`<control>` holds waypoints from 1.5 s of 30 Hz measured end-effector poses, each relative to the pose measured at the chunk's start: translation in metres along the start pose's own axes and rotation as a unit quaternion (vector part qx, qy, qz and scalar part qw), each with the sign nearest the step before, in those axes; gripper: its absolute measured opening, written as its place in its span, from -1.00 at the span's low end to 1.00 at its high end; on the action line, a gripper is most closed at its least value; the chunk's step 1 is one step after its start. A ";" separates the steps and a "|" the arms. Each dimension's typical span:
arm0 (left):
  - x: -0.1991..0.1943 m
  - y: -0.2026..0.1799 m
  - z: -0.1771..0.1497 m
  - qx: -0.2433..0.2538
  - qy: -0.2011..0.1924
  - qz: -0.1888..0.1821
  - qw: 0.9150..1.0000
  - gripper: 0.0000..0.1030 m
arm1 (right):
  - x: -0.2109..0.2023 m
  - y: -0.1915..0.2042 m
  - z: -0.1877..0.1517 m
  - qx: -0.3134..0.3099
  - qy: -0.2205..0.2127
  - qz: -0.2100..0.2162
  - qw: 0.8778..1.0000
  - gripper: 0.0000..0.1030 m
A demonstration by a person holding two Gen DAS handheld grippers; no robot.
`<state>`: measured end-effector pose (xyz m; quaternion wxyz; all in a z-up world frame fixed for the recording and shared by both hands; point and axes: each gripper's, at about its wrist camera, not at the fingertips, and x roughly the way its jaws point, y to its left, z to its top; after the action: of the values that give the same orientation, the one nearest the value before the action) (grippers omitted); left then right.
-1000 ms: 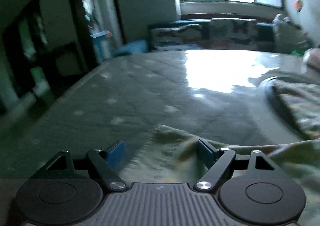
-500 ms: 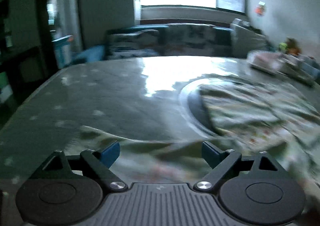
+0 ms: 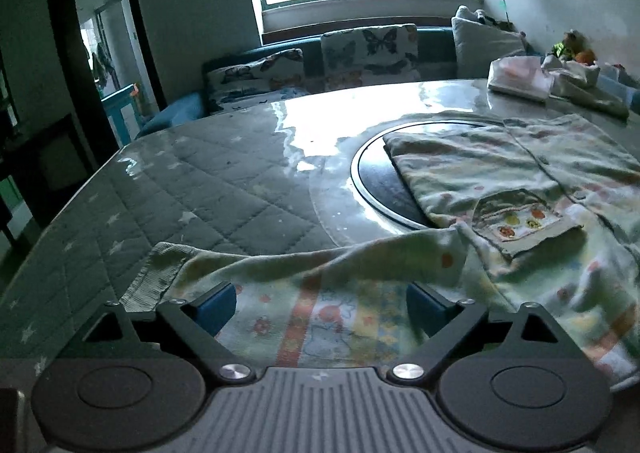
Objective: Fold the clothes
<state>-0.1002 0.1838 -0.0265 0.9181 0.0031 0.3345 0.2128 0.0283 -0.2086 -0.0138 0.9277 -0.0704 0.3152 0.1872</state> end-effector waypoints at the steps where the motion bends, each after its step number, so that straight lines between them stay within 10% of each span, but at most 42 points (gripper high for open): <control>1: 0.001 0.001 0.000 -0.002 0.001 0.000 1.000 0.85 | -0.003 0.015 0.007 -0.018 0.002 0.022 1.000 1.00; 6: 0.002 0.003 -0.001 -0.009 0.000 0.001 1.000 0.85 | -0.001 0.089 0.026 -0.102 0.009 0.131 0.986 1.00; 14: 0.002 0.008 -0.004 -0.026 -0.001 -0.005 1.000 0.90 | 0.027 0.173 0.018 -0.175 0.052 0.167 0.969 1.00; 38: 0.009 0.021 -0.005 -0.045 0.007 -0.021 0.999 1.00 | 0.023 0.169 0.013 -0.178 0.060 0.131 0.973 1.00; 45: 0.009 0.023 -0.004 -0.041 0.008 -0.019 0.999 1.00 | 0.007 0.189 0.007 -0.210 0.046 0.203 0.955 1.00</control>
<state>-0.1057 0.2078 -0.0322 0.9185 -0.0429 0.3332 0.2085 -0.0365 -0.0311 -0.0149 0.8191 -0.2063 0.3185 0.4302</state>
